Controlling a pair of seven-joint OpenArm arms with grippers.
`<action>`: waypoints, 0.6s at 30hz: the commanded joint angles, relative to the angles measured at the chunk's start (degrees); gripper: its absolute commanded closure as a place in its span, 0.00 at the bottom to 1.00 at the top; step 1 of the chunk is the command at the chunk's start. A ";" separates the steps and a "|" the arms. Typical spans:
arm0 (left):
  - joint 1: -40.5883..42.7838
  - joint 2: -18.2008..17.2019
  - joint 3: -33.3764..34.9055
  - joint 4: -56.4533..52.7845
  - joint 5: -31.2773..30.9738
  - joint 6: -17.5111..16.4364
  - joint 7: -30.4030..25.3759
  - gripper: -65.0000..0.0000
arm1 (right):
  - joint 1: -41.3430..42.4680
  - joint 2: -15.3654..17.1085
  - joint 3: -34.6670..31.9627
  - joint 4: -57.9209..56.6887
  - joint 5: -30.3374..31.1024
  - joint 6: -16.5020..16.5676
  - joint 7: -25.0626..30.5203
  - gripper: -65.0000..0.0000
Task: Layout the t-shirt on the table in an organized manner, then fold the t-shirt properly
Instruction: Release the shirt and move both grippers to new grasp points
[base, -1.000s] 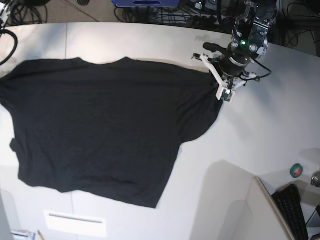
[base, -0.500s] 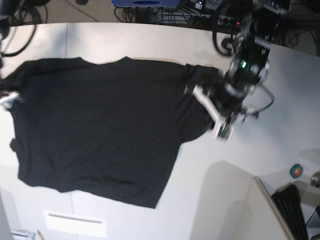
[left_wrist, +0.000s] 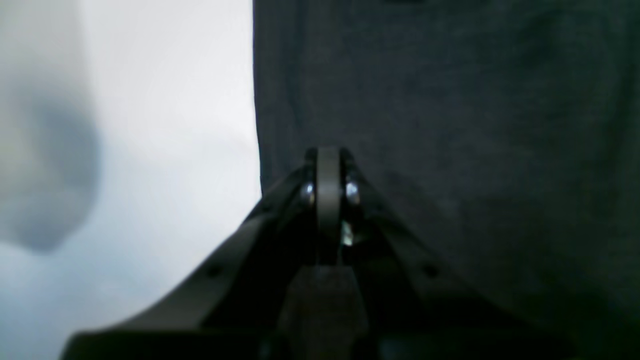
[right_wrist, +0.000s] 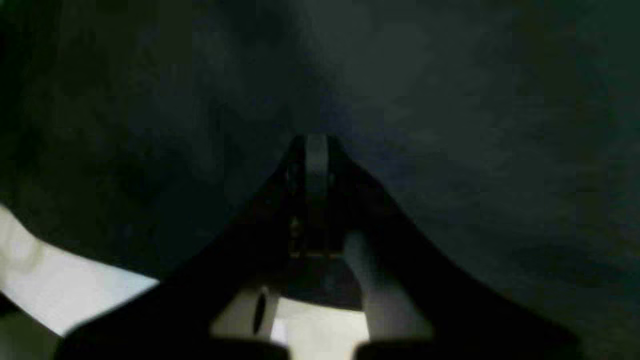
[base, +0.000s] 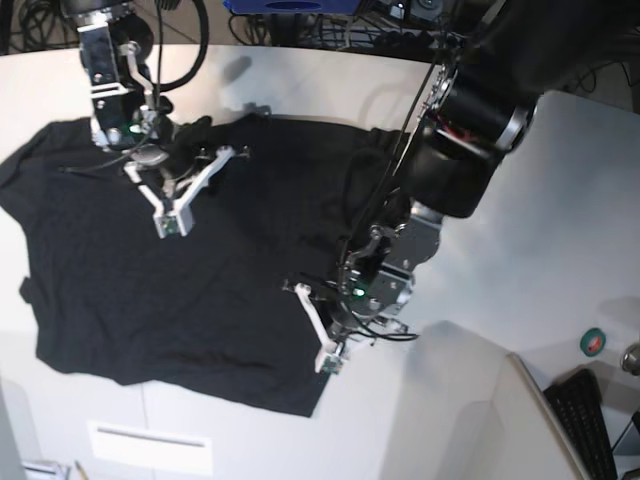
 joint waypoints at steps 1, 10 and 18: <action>-2.06 1.76 2.09 -3.12 0.12 0.08 -2.85 1.00 | 1.05 0.34 -0.90 -0.93 -0.05 -0.28 0.85 1.00; -1.36 -0.79 9.92 -9.72 0.12 0.25 -6.02 1.00 | -0.80 1.22 4.29 -7.00 -0.32 -0.46 0.50 1.00; 12.26 -11.34 9.48 14.46 -0.06 0.25 6.99 1.00 | 8.69 7.99 10.26 -19.22 -0.32 -0.37 -1.09 1.00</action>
